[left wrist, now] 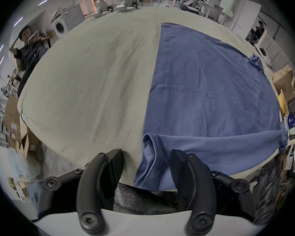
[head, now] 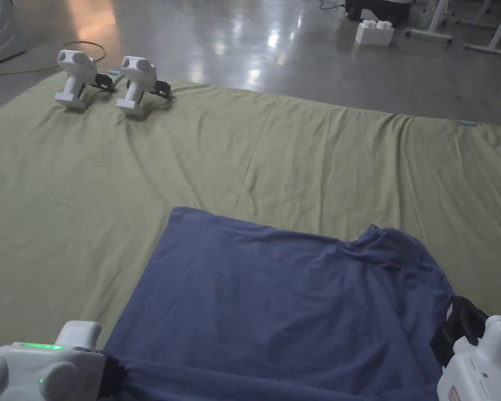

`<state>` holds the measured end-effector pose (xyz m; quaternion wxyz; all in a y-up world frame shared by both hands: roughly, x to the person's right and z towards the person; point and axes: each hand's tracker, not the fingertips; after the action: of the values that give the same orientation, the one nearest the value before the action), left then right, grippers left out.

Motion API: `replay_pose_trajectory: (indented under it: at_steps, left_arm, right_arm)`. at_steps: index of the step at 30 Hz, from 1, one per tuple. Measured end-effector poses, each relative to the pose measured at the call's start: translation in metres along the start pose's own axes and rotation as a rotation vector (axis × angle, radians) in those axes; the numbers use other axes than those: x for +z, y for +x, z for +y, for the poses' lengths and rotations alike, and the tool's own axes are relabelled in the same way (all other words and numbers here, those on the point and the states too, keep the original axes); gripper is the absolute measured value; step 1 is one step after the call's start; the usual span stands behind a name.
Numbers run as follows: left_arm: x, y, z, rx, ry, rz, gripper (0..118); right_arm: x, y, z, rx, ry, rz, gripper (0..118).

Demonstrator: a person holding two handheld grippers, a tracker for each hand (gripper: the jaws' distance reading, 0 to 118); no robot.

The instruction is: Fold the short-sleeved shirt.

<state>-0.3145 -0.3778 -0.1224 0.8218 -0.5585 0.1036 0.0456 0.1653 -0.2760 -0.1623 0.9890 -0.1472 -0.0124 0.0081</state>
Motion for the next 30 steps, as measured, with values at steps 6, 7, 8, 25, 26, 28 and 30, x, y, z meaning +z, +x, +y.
replay_pose_trajectory:
  at_steps: [6,7,8,25,26,28,30]
  left_arm:
    - [0.003,0.011,0.001,-0.055,-0.005,-0.063,8]
    - [0.002,0.010,0.002,-0.053,-0.002,-0.056,8]
    - [0.002,0.008,0.002,-0.039,0.000,-0.064,7]
    - [0.018,-0.002,0.008,-0.044,0.031,-0.080,7]
    - [0.017,-0.003,0.009,-0.043,0.032,-0.081,7]
    - [0.017,-0.002,0.008,-0.043,0.033,-0.081,7]
    - [0.017,-0.002,0.008,-0.042,0.033,-0.081,7]
  right_arm:
    - [0.002,0.029,-0.005,0.046,-0.163,-0.042,12]
    - [0.001,0.037,-0.007,0.057,-0.211,-0.031,19]
    - [0.001,0.046,-0.008,0.061,-0.266,-0.010,30]
    - [-0.007,0.093,-0.087,0.076,-0.870,0.052,67]
    - [-0.012,0.091,-0.092,0.062,-0.890,0.060,62]
    - [-0.017,0.086,-0.097,0.049,-0.884,0.079,37]
    - [-0.018,0.077,-0.099,0.069,-0.869,0.088,22]
